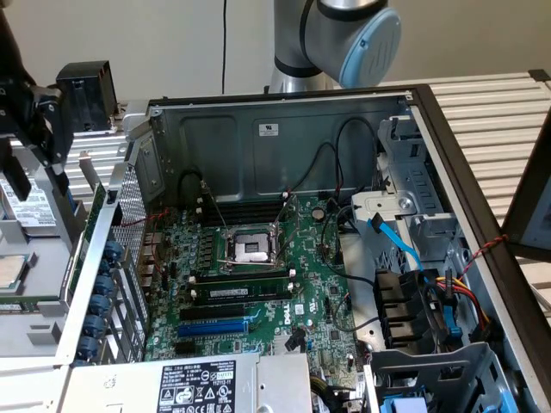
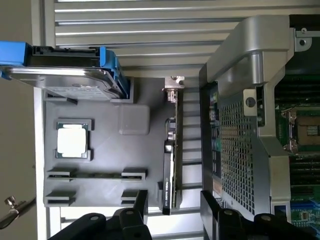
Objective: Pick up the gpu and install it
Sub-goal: 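Pick up the gpu and move the gpu toward the slot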
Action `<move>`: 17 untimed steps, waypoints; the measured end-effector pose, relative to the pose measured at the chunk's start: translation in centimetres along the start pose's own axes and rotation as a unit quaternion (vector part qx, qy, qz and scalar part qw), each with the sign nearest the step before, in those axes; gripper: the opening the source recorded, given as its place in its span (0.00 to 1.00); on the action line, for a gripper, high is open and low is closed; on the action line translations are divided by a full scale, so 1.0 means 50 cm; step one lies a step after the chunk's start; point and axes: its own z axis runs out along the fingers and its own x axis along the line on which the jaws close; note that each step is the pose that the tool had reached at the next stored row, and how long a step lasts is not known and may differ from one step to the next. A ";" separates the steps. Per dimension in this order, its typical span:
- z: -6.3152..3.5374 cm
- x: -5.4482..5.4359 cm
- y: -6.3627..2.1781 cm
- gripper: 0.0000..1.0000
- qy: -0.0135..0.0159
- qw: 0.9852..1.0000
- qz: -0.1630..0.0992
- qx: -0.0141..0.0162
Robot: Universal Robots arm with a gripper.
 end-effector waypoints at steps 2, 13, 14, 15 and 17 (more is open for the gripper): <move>0.006 0.003 0.000 0.54 -0.002 1.000 0.000 0.000; 0.032 0.015 -0.002 0.54 -0.019 1.000 -0.001 -0.001; 0.035 0.018 -0.002 0.54 -0.019 1.000 -0.001 -0.001; 0.039 0.022 -0.003 0.54 -0.019 1.000 -0.001 -0.001; 0.045 0.026 -0.003 0.54 -0.021 1.000 -0.001 -0.001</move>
